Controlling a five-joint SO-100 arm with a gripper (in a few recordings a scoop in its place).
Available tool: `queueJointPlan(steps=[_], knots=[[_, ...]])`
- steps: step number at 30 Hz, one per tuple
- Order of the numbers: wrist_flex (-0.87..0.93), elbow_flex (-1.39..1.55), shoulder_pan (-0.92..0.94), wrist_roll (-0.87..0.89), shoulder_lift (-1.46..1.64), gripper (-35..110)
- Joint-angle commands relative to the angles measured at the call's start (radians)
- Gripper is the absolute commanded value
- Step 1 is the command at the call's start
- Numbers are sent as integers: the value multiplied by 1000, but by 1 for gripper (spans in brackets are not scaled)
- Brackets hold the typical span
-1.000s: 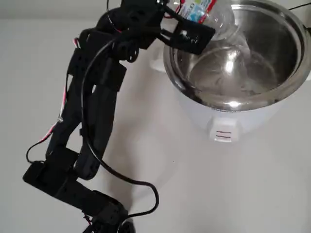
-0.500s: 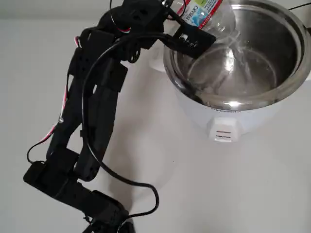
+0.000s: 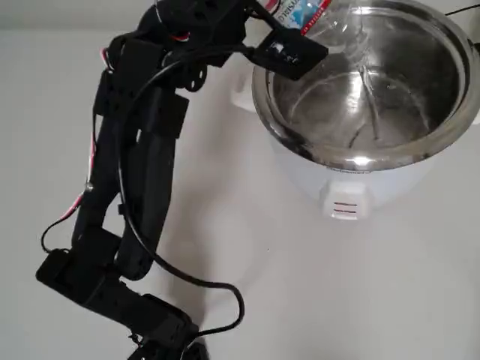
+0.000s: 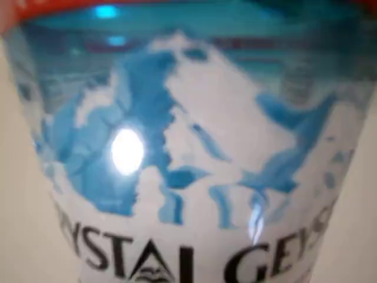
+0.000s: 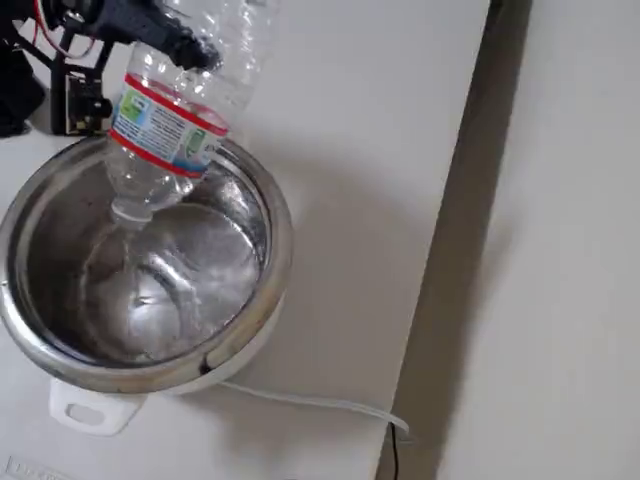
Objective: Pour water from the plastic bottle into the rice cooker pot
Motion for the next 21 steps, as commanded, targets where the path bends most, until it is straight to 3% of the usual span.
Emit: queueJointPlan(steps=[1, 21], knots=[[6, -98, 18, 8, 28, 10], [21, -101, 21, 15, 40, 10]])
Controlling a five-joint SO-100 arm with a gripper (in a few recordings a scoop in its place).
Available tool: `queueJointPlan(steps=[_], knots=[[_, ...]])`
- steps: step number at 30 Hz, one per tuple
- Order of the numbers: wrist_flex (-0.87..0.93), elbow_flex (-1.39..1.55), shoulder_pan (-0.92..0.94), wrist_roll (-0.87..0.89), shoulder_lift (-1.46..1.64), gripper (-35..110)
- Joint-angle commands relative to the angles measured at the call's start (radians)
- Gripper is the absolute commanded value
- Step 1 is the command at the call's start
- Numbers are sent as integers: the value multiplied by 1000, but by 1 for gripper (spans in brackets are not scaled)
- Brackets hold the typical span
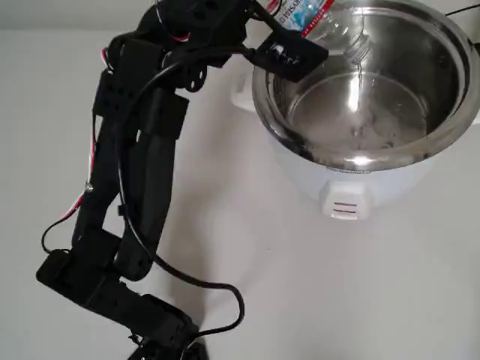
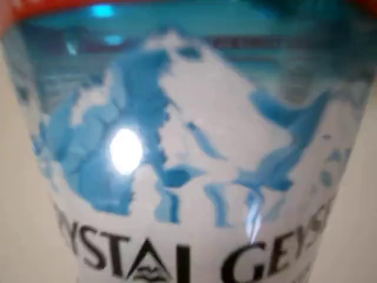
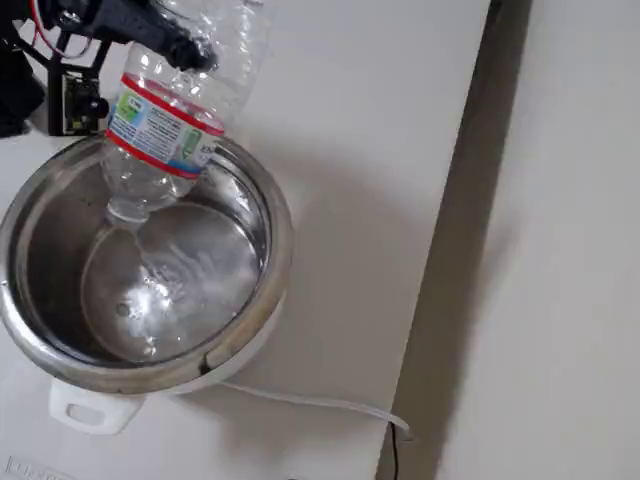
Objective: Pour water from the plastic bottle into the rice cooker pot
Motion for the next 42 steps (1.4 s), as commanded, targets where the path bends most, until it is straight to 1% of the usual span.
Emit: queueJointPlan(steps=[1, 42], knots=[[6, -92, 15, 14, 40, 10], [55, -92, 20, 87, 40, 10]])
